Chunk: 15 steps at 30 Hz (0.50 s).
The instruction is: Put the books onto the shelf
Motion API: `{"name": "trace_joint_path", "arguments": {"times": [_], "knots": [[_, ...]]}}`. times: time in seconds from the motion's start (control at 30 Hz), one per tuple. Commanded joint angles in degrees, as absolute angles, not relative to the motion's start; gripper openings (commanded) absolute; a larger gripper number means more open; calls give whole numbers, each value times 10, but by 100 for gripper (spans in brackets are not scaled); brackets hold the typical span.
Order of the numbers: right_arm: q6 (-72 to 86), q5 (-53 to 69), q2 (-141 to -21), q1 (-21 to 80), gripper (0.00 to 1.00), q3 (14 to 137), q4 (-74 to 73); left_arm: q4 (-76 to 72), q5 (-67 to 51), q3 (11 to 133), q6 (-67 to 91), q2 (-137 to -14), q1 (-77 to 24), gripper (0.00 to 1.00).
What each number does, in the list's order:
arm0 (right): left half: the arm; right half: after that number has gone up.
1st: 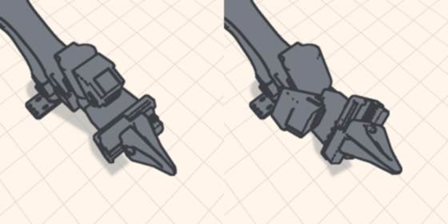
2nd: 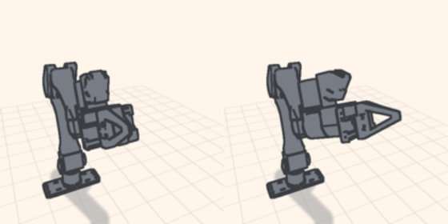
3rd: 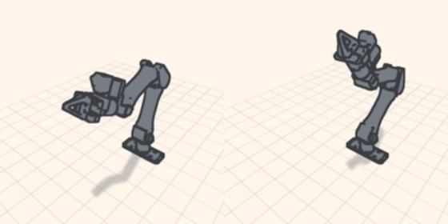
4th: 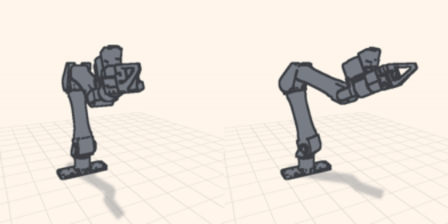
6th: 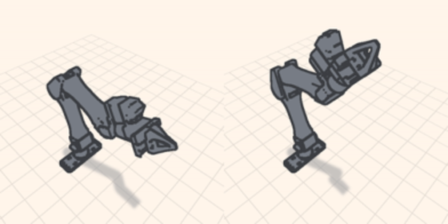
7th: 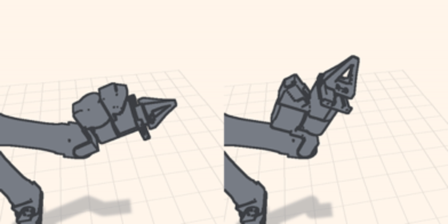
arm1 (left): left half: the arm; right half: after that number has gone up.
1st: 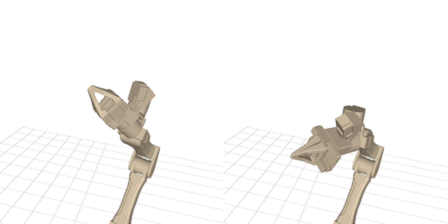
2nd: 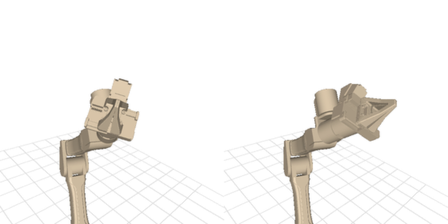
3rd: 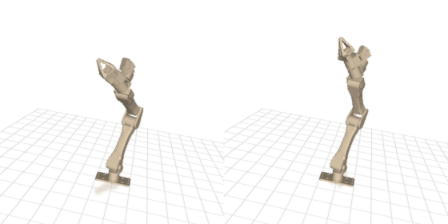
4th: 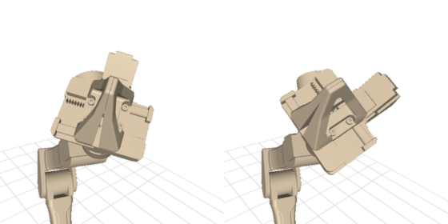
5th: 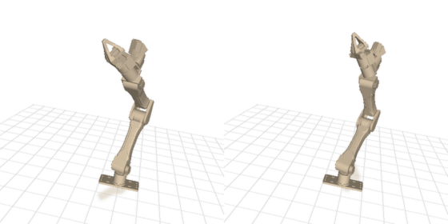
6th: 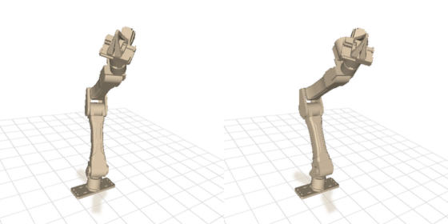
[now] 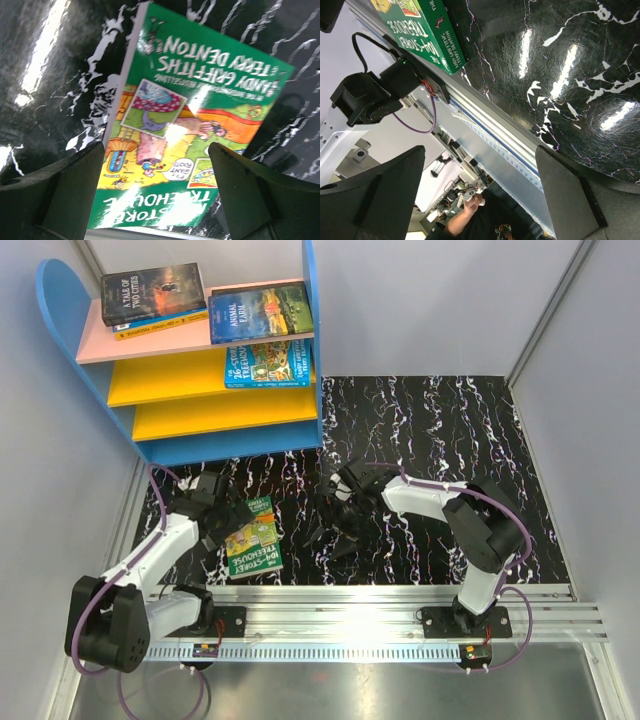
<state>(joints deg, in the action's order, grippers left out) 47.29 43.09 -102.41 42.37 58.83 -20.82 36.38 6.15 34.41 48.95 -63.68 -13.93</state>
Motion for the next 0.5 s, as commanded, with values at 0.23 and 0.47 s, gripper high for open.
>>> {"name": "trace_joint_path", "arguments": {"times": [0.23,0.47], "knots": [[475,435,-1019,422,100,575,-197,341,73,335,461,-612,-142,90],[483,432,-1006,422,100,553,-189,328,77,313,446,-613,-141,90]]}}
